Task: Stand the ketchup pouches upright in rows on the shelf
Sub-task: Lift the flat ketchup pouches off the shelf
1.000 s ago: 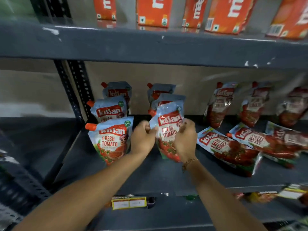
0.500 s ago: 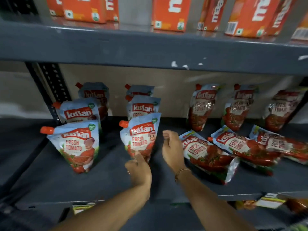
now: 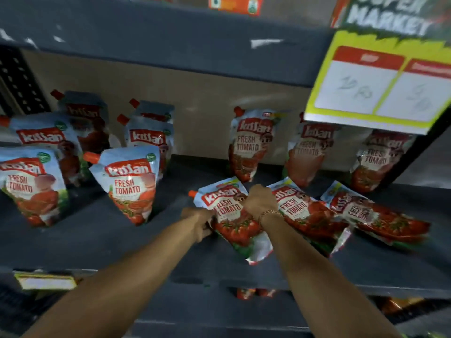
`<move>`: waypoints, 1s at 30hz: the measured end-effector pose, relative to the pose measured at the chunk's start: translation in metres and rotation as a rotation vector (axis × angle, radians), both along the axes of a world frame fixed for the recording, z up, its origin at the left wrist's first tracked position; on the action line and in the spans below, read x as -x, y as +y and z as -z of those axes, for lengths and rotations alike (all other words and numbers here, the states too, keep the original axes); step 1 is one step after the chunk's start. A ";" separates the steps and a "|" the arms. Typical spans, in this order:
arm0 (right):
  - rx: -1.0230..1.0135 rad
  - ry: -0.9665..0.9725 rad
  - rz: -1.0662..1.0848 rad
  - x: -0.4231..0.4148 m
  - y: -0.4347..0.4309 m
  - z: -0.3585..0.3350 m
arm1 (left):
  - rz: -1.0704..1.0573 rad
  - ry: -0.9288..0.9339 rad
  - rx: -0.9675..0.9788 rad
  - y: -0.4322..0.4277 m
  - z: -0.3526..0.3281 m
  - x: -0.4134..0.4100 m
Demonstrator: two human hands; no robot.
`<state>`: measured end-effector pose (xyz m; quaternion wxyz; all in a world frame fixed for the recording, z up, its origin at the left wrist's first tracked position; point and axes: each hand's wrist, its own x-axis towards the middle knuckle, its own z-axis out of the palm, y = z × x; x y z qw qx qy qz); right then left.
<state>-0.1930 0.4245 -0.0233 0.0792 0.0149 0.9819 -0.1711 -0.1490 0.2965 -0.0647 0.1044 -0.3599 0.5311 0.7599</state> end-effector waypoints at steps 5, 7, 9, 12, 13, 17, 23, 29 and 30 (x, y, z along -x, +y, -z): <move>0.253 0.237 -0.013 -0.007 0.018 -0.017 | -0.203 0.221 0.339 0.008 -0.026 0.001; 0.384 0.437 -0.039 -0.013 0.026 -0.026 | -0.237 0.424 0.527 0.010 -0.050 -0.003; 0.512 0.577 -0.038 -0.021 0.031 -0.031 | -0.205 0.618 0.631 0.010 -0.063 -0.009; 0.542 0.534 -0.088 -0.030 0.038 -0.014 | -0.224 0.618 0.764 0.016 -0.060 -0.017; 0.518 0.485 -0.115 -0.032 0.038 -0.005 | -0.222 0.567 0.821 0.017 -0.054 -0.019; 0.491 0.389 -0.229 -0.025 0.057 0.003 | -0.320 0.404 0.906 0.037 -0.046 -0.022; 0.000 0.254 -0.112 -0.005 0.130 -0.005 | -0.525 0.017 0.160 0.106 -0.037 -0.028; -0.199 0.036 -0.093 0.011 0.154 -0.013 | 0.057 -0.087 -0.113 0.162 -0.031 -0.010; -0.203 0.026 -0.085 0.012 0.156 -0.012 | 0.089 -0.076 -0.130 0.168 -0.031 -0.005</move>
